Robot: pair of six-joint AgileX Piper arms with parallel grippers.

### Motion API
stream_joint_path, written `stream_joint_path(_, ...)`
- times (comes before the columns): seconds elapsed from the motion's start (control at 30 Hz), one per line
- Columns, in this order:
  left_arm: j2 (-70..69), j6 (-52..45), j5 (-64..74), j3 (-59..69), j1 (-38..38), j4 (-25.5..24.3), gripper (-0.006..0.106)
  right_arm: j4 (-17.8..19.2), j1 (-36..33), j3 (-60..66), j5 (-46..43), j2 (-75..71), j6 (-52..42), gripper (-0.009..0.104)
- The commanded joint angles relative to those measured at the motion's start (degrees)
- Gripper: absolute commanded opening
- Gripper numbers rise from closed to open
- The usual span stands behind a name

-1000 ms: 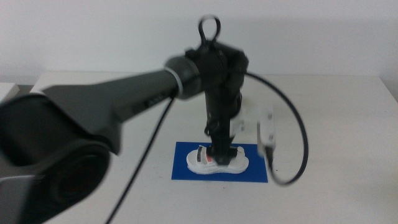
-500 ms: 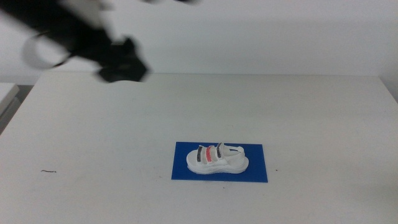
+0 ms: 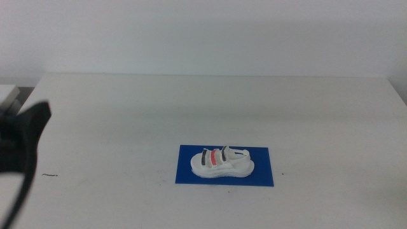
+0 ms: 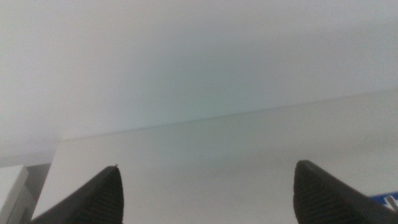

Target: Use one arm to grab the shoe from the table and place it on the mat.

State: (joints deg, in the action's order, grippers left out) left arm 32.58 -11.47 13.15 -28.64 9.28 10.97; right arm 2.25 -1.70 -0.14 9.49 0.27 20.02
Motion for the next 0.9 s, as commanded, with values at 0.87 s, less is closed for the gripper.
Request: stream_joint_path(0.87, -32.6, 13.3, -6.5, 28.6, -7.5, -11.7, 0.094, 0.6, -0.1, 0.1, -0.5, -0.3, -0.3, 0.079)
